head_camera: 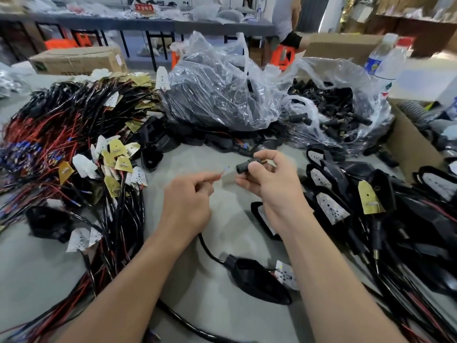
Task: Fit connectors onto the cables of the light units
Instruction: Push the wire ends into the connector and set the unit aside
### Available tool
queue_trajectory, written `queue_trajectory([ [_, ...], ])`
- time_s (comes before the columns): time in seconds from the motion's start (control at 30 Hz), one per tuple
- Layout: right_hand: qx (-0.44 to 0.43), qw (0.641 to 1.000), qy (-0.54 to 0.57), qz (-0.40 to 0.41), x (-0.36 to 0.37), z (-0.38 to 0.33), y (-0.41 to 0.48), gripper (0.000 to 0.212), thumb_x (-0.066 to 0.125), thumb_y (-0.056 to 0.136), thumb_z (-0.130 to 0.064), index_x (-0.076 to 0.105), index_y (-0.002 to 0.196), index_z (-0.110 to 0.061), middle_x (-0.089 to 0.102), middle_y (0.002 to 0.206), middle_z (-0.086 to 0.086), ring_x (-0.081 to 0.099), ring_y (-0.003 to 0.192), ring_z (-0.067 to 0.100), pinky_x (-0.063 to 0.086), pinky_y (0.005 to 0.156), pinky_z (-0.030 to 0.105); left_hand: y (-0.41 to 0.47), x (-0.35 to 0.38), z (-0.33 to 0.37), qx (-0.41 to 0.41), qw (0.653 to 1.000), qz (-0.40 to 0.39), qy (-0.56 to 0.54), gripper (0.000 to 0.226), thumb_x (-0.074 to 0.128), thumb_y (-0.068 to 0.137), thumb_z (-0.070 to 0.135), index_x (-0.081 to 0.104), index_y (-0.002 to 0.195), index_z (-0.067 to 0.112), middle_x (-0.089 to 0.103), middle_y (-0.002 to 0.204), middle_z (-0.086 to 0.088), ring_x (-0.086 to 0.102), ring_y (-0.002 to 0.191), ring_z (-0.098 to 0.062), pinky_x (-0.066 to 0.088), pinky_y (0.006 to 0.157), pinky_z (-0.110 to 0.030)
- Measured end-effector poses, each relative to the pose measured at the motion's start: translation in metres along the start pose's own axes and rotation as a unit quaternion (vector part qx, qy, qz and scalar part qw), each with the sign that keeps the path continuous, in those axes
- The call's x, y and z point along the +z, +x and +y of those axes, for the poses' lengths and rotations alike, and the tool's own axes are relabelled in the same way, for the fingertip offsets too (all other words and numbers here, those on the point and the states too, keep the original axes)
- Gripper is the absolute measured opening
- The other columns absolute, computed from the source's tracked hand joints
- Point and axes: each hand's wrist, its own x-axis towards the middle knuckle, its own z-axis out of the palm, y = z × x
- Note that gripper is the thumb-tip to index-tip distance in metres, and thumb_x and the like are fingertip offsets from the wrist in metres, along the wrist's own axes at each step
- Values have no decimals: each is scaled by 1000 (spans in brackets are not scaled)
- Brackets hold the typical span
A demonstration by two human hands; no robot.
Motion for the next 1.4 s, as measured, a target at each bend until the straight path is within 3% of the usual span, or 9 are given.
queue_trajectory([
  [0.07,9,1000,13,6,-5,3,-2,19,53,98,9,56,105,-8,60,77,11,68,65,20,60,65,29,1,-1,0,6,1000,-1,13,37,66,93,14,75,81,48,70,78,32,63,88,5,41,72,-4],
  [0.17,27,998,48,11,-13,2,-2,18,52,99,8,57,107,-7,61,79,12,70,73,24,61,68,29,-2,-2,6,7,1000,8,12,36,66,89,16,75,72,47,69,70,22,58,60,-6,38,50,-13],
  [0.23,37,997,60,9,-15,2,-1,18,51,100,9,57,106,-7,62,85,17,72,79,27,61,70,30,-5,-2,9,13,1000,8,-13,33,66,86,14,78,75,42,66,59,20,50,47,-4,33,43,-11],
  [0.37,46,995,87,-5,-16,2,1,18,50,100,9,58,108,-5,60,94,24,70,89,35,62,74,34,-6,-2,10,37,999,-4,-28,23,68,83,28,76,83,49,69,65,18,58,57,-1,38,51,-10],
  [0.53,4,998,57,29,-14,2,1,17,51,101,7,58,107,-8,60,87,20,71,76,26,62,71,33,-5,-1,7,48,998,-9,-28,25,69,80,31,74,81,55,72,72,20,65,70,-6,44,56,-14],
  [0.73,4,999,50,-3,-14,2,-1,23,50,99,10,60,104,-10,61,85,15,67,77,25,61,70,31,-6,-2,5,61,998,-29,10,27,72,83,15,77,75,40,72,79,24,65,84,-2,46,70,-14],
  [0.9,-12,1000,25,-7,-17,0,-1,26,49,97,12,60,103,-11,64,87,11,69,76,24,60,69,30,-6,-4,8,96,994,-30,46,23,73,85,12,81,75,32,71,73,17,60,88,-6,44,76,-18],
  [1.3,-5,1000,6,-27,-19,2,-1,29,47,97,12,62,105,-12,69,87,8,68,83,26,59,70,31,-6,-3,6,131,990,-25,51,25,74,82,10,80,75,33,68,77,25,59,87,-5,37,71,-7],
  [1.4,-3,999,-20,-46,-19,1,-2,31,50,95,13,65,105,-12,61,83,14,65,83,23,59,68,29,-6,-2,5,130,989,-19,60,23,73,84,12,80,77,33,69,72,20,60,86,-5,38,71,-8],
])
